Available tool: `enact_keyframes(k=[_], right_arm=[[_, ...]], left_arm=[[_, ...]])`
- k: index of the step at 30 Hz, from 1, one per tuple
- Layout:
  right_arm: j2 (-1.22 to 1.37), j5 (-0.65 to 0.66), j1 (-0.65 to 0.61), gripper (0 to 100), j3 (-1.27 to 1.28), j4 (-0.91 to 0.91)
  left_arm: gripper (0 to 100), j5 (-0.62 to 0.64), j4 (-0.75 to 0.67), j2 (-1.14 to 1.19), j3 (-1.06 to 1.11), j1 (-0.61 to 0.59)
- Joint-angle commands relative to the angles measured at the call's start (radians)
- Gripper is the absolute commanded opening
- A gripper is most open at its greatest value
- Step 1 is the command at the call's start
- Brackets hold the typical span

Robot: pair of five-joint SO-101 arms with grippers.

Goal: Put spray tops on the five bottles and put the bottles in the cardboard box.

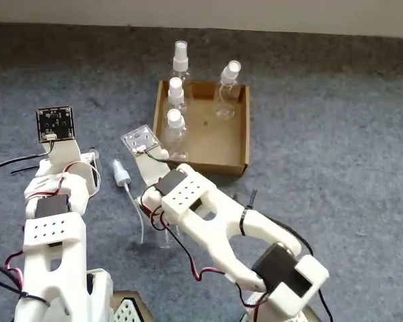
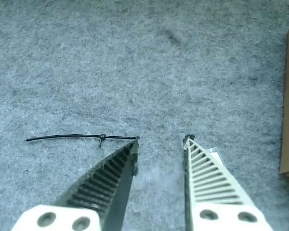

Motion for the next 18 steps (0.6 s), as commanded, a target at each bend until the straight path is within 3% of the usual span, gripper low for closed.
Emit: enact_keyframes(k=[1, 5, 11, 18], right_arm=[[0.024, -0.008, 0.019, 35.4, -0.054, -0.010], [0.047, -0.008, 0.015, 31.0, -0.047, -0.008], [0.042, 0.000, 0.021, 0.4, -0.045, 0.085], [-0.131, 0.087, 0.024, 0.3, -0.042, 0.274]], left_arm=[[15, 0.005, -0.017, -0.015, -0.005, -0.008], [15, 0.005, -0.017, -0.015, -0.005, -0.008], [15, 0.005, -0.017, -0.013, -0.004, -0.008], [15, 0.005, -0.017, -0.010, -0.004, -0.008]])
